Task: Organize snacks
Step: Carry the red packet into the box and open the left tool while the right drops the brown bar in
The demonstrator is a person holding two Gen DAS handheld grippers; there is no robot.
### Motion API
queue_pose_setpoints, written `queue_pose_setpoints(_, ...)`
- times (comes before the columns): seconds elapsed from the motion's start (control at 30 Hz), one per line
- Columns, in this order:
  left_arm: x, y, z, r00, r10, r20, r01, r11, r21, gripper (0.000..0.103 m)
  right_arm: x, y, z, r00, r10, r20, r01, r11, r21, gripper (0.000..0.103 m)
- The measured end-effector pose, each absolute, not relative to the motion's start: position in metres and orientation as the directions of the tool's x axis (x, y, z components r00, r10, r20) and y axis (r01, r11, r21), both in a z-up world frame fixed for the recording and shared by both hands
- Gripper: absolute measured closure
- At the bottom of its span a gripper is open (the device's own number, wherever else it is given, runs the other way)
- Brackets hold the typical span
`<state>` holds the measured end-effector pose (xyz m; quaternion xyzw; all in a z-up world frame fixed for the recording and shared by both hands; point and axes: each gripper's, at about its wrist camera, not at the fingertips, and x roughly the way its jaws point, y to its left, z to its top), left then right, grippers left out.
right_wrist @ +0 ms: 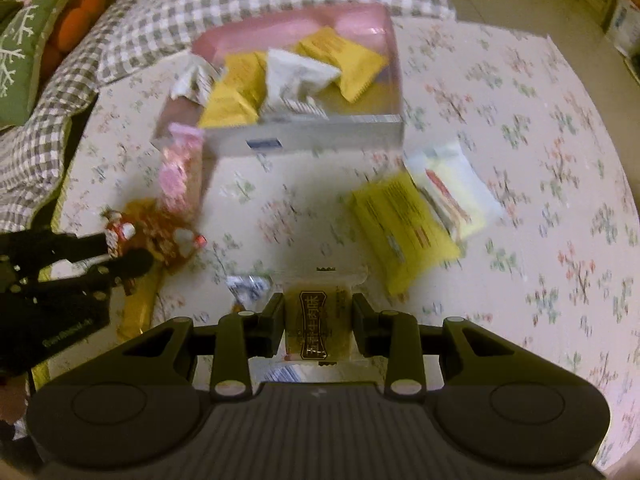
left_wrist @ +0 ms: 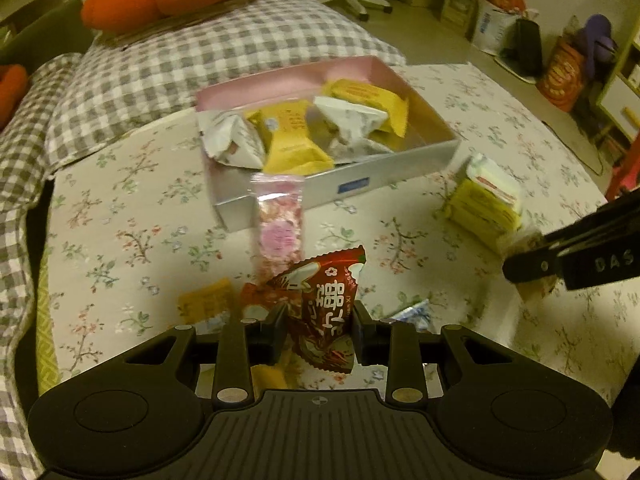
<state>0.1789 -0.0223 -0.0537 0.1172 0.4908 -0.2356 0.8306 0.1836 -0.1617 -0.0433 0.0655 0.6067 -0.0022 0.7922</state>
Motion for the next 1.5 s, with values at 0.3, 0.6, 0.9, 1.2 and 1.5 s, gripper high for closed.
queue_pose_setpoints(0.3, 0.212, -0.018, -0.034, 0.456, -0.277, -0.846, 0.452, 0.891, -0.048, 0.073, 0.216, -0.171, -0.032, 0.314, 0.097, -0.945, 0.094, 0.987, 0.132, 0.071)
queue_pose_setpoints(0.6, 0.267, -0.024, -0.023, 0.519, -0.240, -0.821, 0.365, 0.930, -0.041, 0.073, 0.248, -0.189, -0.033, 0.365, 0.096, -0.926, 0.145, 0.977, 0.158, 0.071)
queue_pose_setpoints(0.9, 0.305, -0.030, -0.051, 0.508, -0.218, -0.834, 0.324, 0.945, -0.049, 0.073, 0.282, -0.204, -0.044, 0.410, 0.070, -0.909, 0.170, 0.974, 0.152, 0.071)
queue_pose_setpoints(1.2, 0.323, -0.034, -0.073, 0.507, -0.232, -0.830, 0.304, 0.949, -0.080, 0.073, 0.303, -0.204, -0.067, 0.459, 0.029, -0.888, 0.192, 0.973, 0.131, 0.071)
queue_pose_setpoints(1.5, 0.324, -0.037, -0.095, 0.481, -0.226, -0.847, 0.330, 0.942, -0.064, 0.071, 0.308, -0.202, -0.090, 0.436, 0.019, -0.900, 0.200, 0.973, 0.117, 0.071)
